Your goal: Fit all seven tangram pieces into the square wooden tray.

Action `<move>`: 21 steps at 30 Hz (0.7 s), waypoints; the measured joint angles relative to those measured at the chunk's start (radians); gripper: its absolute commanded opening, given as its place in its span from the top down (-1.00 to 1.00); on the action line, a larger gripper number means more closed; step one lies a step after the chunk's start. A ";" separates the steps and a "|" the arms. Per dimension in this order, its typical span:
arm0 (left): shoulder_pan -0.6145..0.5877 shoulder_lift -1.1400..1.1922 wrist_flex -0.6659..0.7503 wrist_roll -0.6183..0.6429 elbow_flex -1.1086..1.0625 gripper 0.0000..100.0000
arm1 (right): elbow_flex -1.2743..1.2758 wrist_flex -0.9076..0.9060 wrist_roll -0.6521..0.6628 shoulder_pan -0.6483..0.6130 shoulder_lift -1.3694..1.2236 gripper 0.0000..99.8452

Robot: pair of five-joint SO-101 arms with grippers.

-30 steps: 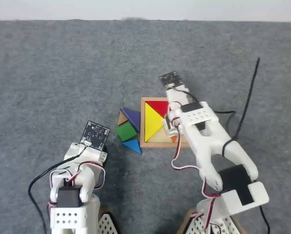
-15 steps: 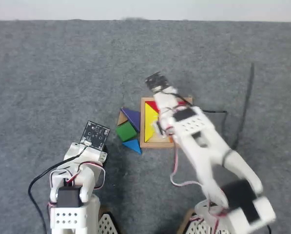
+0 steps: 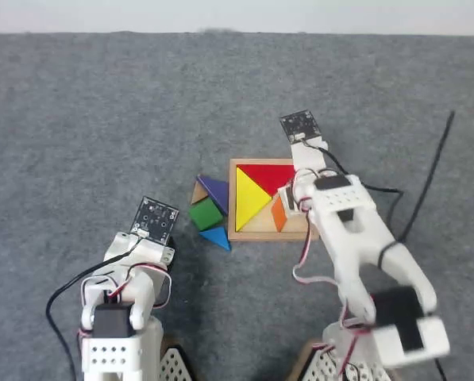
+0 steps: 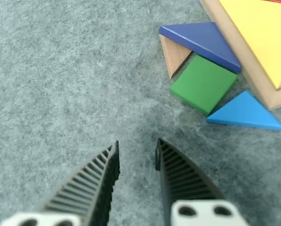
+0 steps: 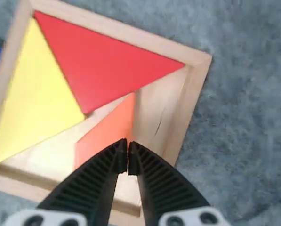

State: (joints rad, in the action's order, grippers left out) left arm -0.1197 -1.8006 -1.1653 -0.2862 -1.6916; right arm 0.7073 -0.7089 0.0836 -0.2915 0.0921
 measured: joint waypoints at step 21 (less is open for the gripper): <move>0.000 0.000 0.000 0.000 0.000 0.74 | 0.063 -0.080 0.000 -0.150 -0.005 0.98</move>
State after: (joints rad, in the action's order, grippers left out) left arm -0.1197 -1.8006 -1.1653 -0.2862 -1.6916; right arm 0.7702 -0.7887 0.0836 -0.4419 0.0875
